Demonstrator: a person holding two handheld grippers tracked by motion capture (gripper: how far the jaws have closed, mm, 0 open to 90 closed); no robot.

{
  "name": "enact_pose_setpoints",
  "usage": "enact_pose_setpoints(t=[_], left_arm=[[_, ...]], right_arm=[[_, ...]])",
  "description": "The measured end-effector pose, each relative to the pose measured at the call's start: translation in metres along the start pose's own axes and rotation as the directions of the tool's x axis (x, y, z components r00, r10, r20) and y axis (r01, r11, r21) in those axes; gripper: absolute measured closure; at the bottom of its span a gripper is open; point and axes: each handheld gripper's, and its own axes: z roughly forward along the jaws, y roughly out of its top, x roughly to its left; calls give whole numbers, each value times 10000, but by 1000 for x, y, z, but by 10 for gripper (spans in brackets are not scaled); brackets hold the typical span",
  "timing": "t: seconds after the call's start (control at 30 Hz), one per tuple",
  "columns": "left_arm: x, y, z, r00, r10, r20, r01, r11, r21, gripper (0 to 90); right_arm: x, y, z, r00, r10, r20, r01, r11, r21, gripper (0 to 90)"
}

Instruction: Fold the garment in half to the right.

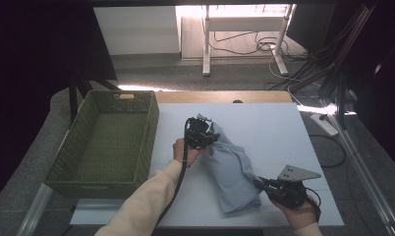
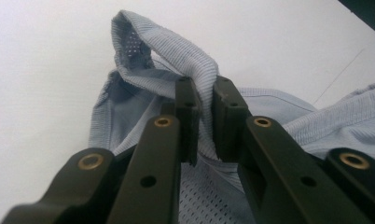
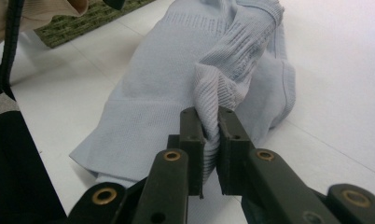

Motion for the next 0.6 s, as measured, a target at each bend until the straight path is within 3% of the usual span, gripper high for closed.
enact_pose_setpoints(t=[0.6], left_arm=[[-4, 0, 22, 10000, 60, -19, -59, 9988, 476, 803]], right_arm=[[-12, -8, 6, 9988, 282, 393, -324, 9932, 1116, 824]])
